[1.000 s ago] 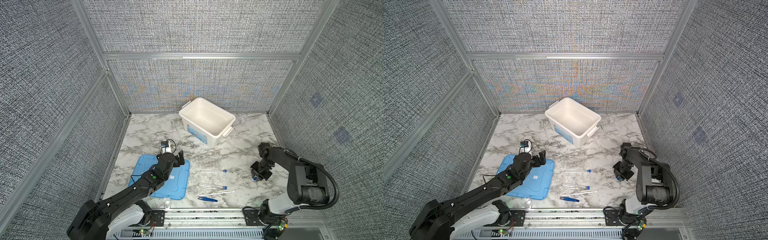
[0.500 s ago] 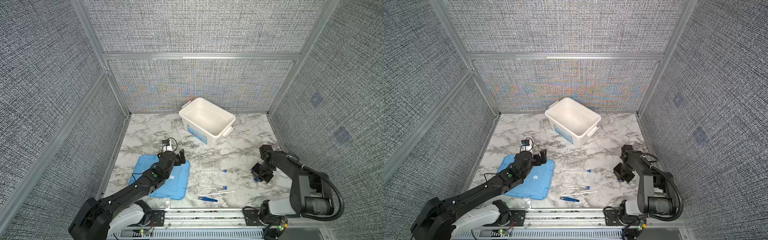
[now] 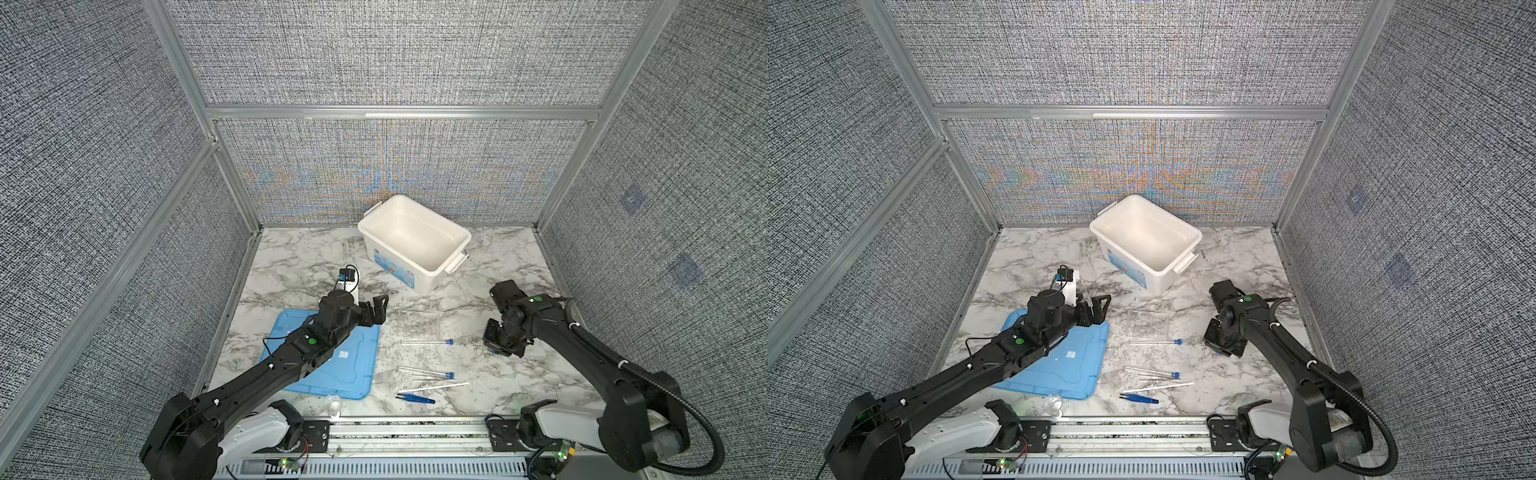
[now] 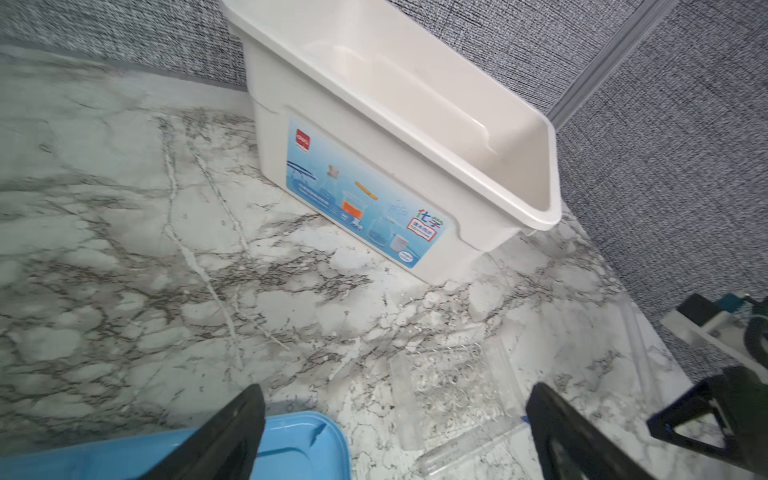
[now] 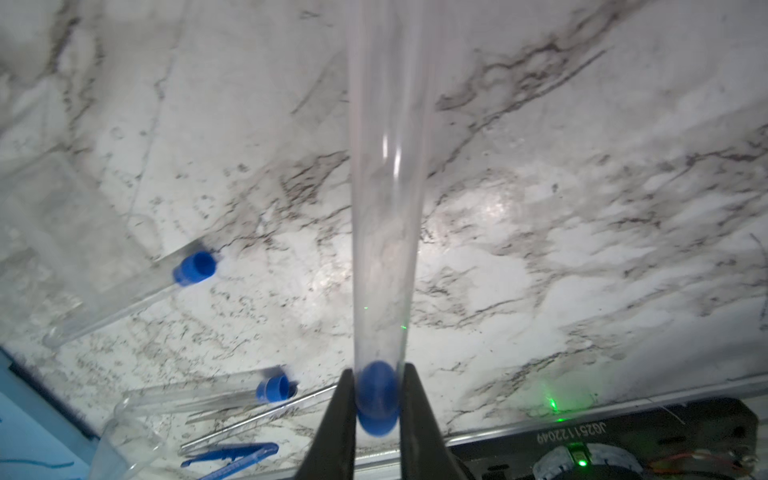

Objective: Organize the chemistry lab equipment
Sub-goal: 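Bring the held tube toward the left gripper while the left gripper reaches to meet it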

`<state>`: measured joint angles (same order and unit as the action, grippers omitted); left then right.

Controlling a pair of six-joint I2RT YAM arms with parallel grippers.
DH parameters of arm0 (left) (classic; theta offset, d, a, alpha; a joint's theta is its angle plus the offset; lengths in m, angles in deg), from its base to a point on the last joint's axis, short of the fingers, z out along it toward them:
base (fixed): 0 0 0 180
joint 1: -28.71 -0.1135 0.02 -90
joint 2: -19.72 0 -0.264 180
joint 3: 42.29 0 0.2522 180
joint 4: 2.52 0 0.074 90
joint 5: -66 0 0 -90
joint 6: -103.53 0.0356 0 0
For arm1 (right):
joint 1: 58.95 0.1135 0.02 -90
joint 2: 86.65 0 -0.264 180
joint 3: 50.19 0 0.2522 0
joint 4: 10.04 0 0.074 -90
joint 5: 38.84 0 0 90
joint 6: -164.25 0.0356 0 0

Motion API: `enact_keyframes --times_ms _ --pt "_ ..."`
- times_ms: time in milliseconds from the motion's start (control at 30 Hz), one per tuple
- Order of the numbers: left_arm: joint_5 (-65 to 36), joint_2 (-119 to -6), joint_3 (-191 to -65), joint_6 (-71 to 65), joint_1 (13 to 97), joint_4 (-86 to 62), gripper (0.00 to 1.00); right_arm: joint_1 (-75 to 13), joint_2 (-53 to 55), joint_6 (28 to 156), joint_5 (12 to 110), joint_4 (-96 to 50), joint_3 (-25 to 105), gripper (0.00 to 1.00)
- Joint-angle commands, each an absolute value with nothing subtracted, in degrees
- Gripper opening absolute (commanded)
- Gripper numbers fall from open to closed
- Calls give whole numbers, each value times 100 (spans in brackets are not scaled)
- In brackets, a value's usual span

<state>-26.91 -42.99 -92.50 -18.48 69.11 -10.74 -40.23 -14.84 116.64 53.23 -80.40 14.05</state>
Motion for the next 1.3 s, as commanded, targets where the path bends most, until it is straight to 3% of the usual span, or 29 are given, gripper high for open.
enact_keyframes --times_ms 0,467,633,1033,1267 --pt "-1526 -4511 -9421 -2420 6905 -1191 99 -3577 -1552 11905 5178 -8159 1550 16" --pt "685 -6286 -9519 -5068 6905 1139 96 -1321 -1116 11319 5088 -7309 2447 16" --pt "721 -6411 -9583 -5242 6913 1404 96 -922 -943 11032 5579 -6787 2576 16" --pt "432 -6415 -9603 -5471 6916 1172 96 -666 -772 10653 5752 -6398 2852 16" --pt "513 -6494 -9533 -5654 6906 1544 80 -650 -534 10563 5791 -6352 3050 16"
